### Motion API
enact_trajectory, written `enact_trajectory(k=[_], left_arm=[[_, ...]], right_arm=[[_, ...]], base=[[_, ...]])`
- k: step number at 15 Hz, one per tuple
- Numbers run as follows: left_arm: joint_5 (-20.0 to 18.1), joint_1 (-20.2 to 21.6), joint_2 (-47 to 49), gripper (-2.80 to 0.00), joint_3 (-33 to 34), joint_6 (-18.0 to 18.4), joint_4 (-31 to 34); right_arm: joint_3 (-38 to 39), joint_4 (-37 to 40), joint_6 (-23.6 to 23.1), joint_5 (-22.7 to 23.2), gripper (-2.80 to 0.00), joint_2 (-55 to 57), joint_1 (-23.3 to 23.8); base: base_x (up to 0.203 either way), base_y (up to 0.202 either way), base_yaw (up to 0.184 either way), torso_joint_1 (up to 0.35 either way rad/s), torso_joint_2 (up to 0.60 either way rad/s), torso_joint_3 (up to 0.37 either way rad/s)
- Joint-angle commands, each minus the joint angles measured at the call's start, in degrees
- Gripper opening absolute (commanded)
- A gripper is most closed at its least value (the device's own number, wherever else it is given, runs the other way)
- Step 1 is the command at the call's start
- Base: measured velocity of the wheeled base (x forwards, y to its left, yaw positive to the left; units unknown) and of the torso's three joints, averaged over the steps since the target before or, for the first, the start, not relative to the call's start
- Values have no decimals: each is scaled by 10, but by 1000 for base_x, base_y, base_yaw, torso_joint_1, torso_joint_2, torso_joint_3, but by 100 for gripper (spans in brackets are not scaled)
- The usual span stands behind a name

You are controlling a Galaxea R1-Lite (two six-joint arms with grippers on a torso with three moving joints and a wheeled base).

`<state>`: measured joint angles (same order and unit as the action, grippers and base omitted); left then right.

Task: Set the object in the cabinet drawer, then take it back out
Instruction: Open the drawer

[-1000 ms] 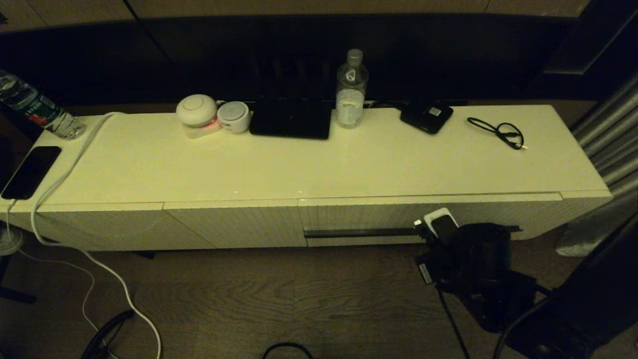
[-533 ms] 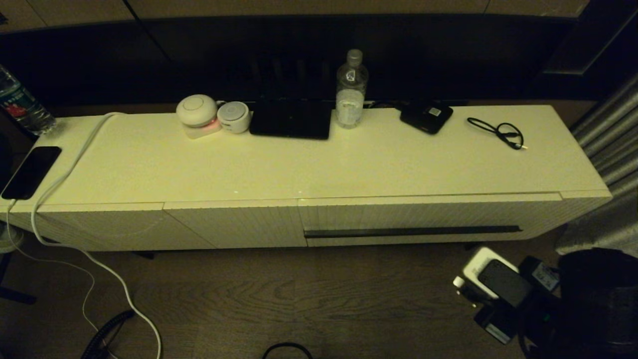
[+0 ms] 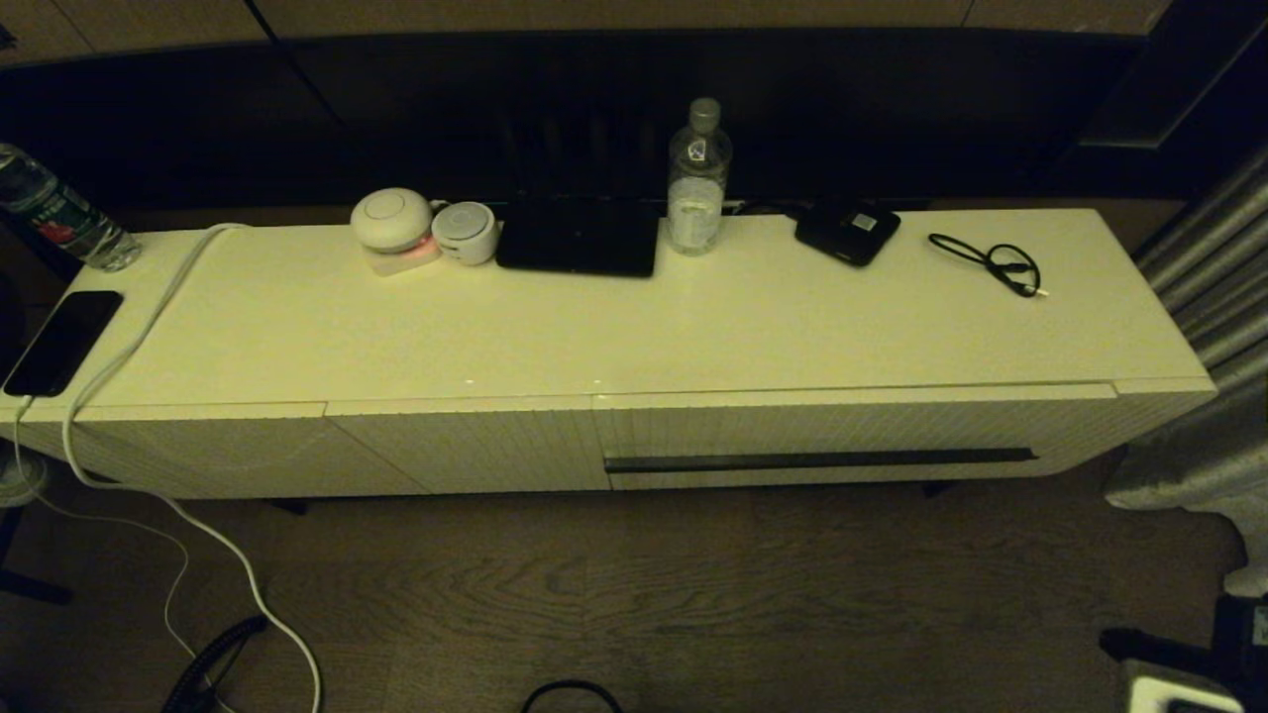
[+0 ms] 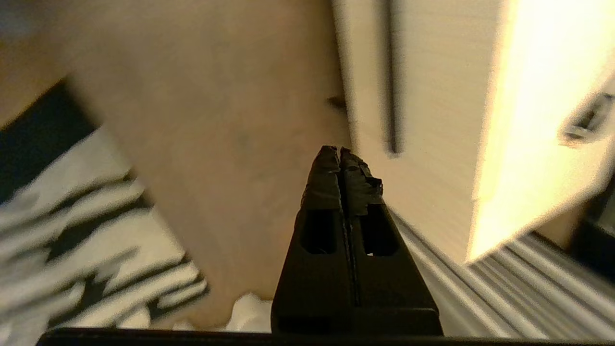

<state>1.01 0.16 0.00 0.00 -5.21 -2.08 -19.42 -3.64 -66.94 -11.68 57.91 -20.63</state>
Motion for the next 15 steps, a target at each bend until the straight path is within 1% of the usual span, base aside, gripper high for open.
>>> enact_trajectory(k=[1,3,4,5,7,9,12,14,15], left_arm=[[0,0,-1,-280,0,-1,0],[0,0,-1,-280,0,-1,0],[0,0,-1,-280,0,-1,0],[0,0,-1,-280,0,-1,0],[0,0,-1,-280,0,-1,0],[0,0,-1,-280,0,-1,0],[0,-1,-1,-280,0,-1,0],[0,0,-1,-280,0,-1,0],[0,0,-1,-280,0,-1,0]], right_arm=[[15,14,-61,80,-280,-14,77],[37,-25,-88,132,-280,25,95],[40,-31,-101,149,-280,44,99],[41,-34,-107,164,-280,64,100],[43,-47,-110,178,-280,117,100],[48,-110,-107,188,-280,184,100],[45,-236,-99,208,-280,294,97],[29,-285,-86,215,-280,343,95],[22,-314,-77,217,0,366,95]], base=[[0,0,0,0,0,0],[0,0,0,0,0,0],[0,0,0,0,0,0],[0,0,0,0,0,0],[0,0,0,0,0,0],[0,0,0,0,0,0],[0,0,0,0,0,0],[0,0,0,0,0,0],[0,0,0,0,0,0]])
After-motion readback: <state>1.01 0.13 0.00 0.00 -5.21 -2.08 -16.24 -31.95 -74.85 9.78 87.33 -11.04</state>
